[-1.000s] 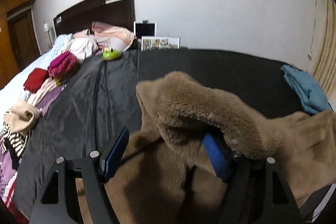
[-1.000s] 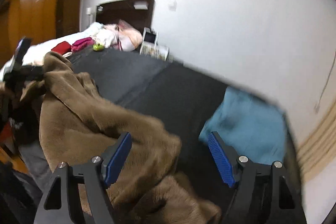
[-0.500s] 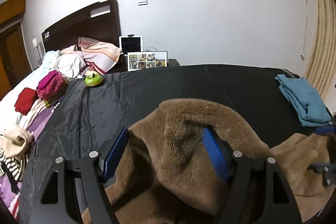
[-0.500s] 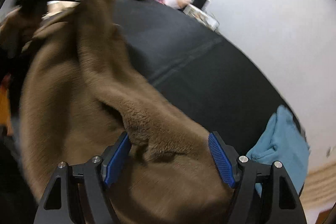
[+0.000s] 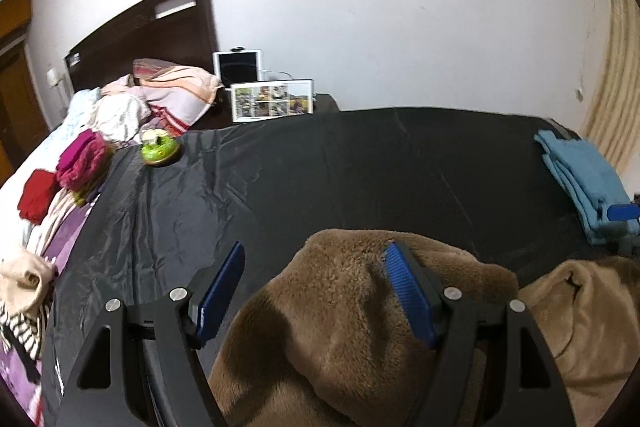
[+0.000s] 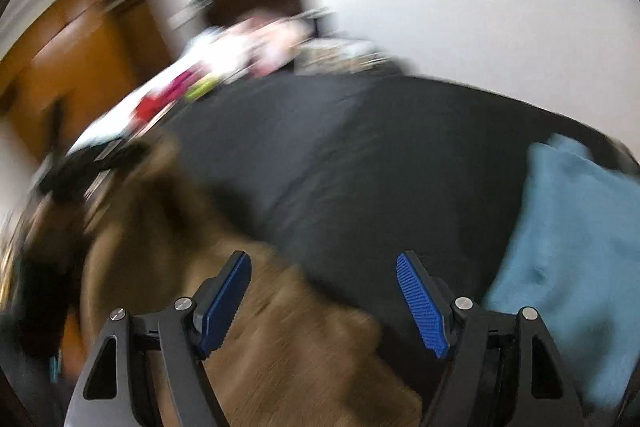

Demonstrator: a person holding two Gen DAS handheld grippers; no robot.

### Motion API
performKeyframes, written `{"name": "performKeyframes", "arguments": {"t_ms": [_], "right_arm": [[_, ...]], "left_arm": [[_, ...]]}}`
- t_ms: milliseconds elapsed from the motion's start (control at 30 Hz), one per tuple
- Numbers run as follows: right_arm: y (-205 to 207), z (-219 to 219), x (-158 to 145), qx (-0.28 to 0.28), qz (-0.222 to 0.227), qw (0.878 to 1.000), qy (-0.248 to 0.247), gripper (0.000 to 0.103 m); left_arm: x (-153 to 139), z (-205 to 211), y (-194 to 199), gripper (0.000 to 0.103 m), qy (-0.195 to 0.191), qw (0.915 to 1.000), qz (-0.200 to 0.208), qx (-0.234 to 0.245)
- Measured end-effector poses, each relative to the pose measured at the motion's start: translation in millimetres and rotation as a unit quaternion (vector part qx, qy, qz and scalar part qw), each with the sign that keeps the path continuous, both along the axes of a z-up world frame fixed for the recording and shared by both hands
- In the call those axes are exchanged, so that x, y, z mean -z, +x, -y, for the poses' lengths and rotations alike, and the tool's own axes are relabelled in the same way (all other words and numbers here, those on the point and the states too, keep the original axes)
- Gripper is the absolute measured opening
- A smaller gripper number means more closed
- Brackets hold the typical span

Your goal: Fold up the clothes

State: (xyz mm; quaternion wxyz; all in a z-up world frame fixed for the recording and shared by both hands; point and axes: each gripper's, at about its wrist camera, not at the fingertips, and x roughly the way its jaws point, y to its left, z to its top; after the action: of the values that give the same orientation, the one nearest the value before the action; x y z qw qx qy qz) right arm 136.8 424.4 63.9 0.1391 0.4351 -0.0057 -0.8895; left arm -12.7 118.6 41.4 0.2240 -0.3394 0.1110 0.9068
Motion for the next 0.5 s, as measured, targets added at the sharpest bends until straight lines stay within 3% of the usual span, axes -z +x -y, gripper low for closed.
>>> {"name": "performKeyframes", "arguments": {"t_ms": [67,167,500], "right_arm": [[2.9,14.2,6.2,-0.05,0.009,0.998,0.046,0.077],[-7.4,24.9,18.8,-0.089,0.042,0.994,0.049,0.077],[-21.4,33.1,56.6,-0.133,0.105,0.984,0.047,0.077]], "left_arm": [[-0.3,-2.0,0.0,0.077,-0.012,0.9998,-0.003,0.017],[-3.9,-2.5,2.6,0.077,-0.024,0.9988,-0.008,0.043],[-20.9,-19.4,19.7,0.077,-0.088,0.9864,-0.06,0.125]]}}
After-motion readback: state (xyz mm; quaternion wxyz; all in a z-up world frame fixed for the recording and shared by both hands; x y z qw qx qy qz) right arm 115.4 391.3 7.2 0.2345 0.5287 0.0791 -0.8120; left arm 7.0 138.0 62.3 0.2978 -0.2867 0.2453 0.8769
